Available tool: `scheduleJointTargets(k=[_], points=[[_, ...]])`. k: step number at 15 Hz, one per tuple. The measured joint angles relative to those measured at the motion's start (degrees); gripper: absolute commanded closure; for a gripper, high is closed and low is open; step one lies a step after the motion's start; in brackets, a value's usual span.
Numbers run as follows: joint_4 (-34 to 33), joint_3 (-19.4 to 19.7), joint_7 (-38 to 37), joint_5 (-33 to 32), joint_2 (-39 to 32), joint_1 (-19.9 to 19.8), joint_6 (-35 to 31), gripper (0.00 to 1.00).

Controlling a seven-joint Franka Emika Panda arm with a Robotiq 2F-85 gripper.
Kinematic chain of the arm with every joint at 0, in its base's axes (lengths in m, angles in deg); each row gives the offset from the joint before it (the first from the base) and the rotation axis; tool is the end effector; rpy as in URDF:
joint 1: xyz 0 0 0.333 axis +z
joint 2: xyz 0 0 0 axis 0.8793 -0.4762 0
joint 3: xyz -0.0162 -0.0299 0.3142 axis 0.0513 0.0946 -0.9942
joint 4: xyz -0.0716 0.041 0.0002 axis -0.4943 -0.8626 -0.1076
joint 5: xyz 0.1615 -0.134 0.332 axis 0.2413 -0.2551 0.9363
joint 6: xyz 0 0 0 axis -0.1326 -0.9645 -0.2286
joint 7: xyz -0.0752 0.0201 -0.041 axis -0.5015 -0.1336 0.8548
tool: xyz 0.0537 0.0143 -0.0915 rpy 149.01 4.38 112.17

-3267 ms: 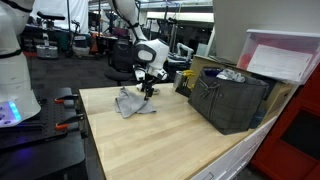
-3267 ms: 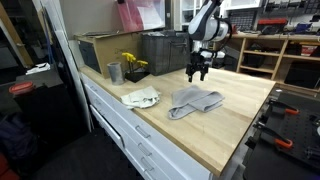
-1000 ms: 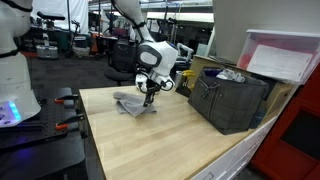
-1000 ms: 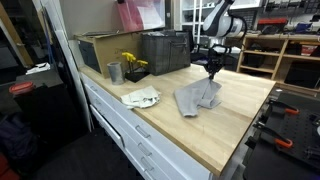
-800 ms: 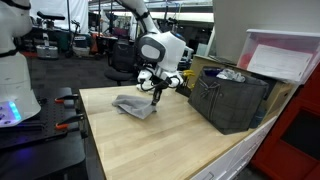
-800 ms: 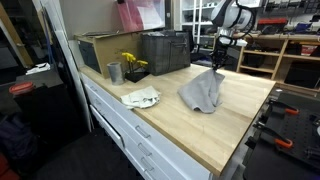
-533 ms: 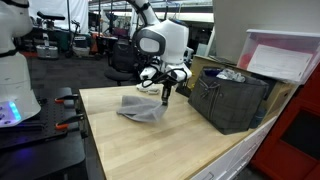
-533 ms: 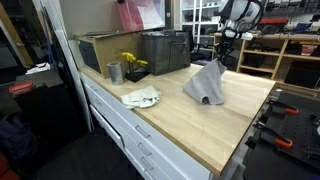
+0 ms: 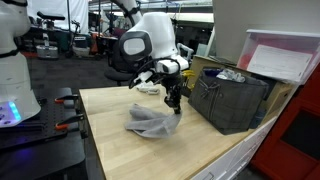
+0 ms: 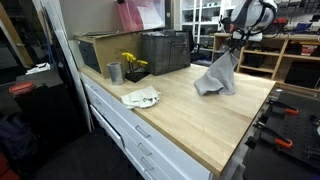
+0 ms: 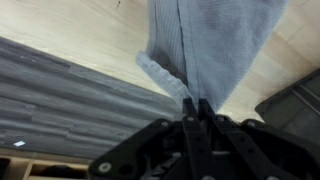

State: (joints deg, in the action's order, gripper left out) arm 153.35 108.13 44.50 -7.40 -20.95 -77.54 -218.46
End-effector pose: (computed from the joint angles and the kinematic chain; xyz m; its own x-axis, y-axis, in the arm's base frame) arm 0.4408 -0.3373 0.2819 0.4314 -0.7963 0.4239 -0.8370 -0.5287 -0.1413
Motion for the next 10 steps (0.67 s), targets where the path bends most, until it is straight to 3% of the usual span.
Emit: scheduleJointTargets(k=[3,4,7,10], points=[[3.42,10.67,-8.45,-6.05,-1.06,8.89,-4.94,0.33],[4.1,12.13,-8.86,-6.15,-1.14,10.75,-4.73,0.27],[5.29,8.35,-8.71,-5.7,0.24,11.49,-1.59,0.03],[5.42,-1.87,-5.74,-1.07,3.32,9.49,4.24,0.0]])
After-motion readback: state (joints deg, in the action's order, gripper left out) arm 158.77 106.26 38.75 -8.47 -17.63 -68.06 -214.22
